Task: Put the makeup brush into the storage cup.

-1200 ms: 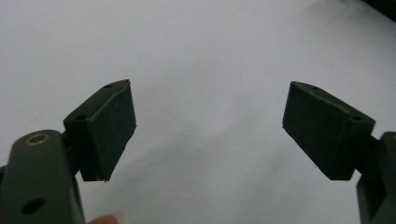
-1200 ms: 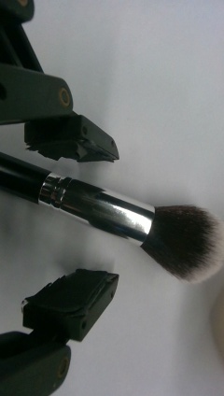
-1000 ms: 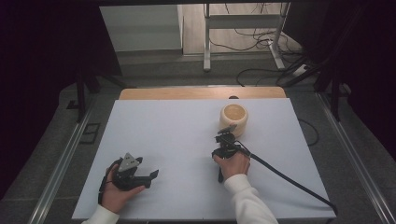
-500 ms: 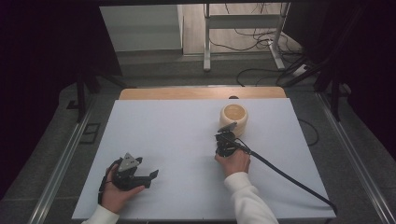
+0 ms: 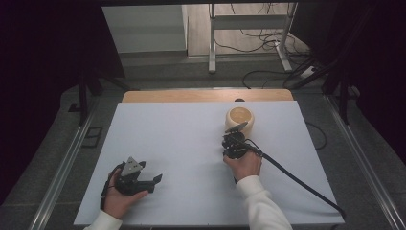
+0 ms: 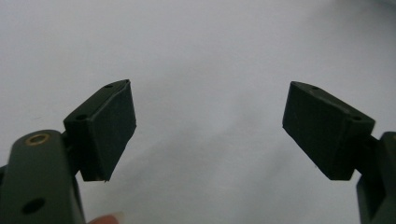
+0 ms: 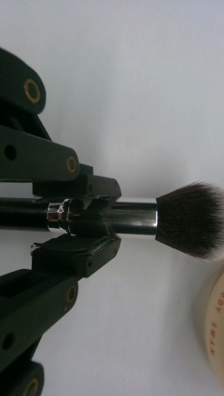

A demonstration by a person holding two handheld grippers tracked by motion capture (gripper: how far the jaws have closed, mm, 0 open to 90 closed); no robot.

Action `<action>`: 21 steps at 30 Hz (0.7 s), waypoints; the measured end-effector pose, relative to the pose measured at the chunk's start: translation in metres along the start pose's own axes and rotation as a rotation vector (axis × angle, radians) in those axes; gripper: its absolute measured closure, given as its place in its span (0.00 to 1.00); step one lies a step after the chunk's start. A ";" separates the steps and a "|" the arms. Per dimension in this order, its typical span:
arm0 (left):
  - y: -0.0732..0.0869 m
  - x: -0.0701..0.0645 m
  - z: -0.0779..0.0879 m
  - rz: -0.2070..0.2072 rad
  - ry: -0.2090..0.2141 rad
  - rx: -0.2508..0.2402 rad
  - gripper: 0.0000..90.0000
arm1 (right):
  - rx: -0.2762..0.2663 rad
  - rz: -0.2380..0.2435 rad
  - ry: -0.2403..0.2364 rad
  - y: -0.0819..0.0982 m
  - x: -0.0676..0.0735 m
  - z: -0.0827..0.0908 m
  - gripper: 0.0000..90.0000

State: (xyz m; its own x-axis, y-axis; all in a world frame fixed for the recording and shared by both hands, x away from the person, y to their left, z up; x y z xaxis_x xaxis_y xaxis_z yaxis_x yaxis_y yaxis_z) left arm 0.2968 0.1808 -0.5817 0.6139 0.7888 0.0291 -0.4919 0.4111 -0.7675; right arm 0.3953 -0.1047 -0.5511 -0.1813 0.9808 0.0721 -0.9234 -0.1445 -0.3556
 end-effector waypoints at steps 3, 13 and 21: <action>0.000 0.000 0.000 0.000 -0.001 0.001 0.20 | -0.008 0.013 -0.008 0.000 0.000 0.004 0.80; 0.000 -0.003 0.000 -0.001 0.002 0.001 0.20 | -0.070 0.113 -0.088 0.002 0.007 0.019 0.80; -0.001 -0.004 0.003 0.024 -0.021 -0.019 0.20 | -0.110 0.197 -0.187 0.005 0.014 0.028 0.80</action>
State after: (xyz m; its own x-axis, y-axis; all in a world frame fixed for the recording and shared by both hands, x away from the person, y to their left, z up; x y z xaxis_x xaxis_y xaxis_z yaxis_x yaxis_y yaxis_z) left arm 0.2925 0.1784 -0.5790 0.5886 0.8080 0.0236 -0.4946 0.3831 -0.7801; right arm 0.3792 -0.0951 -0.5260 -0.4219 0.8926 0.1588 -0.8239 -0.3043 -0.4782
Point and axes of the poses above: each handheld gripper's, and its own axes: z roughly backward along the jaws, y roughly out of its underside, x roughly to its left, the point moved 8 cm from there along -z, roughly forward along the jaws, and after that the axes turned 7 degrees about -z, right-handed, at the moved point
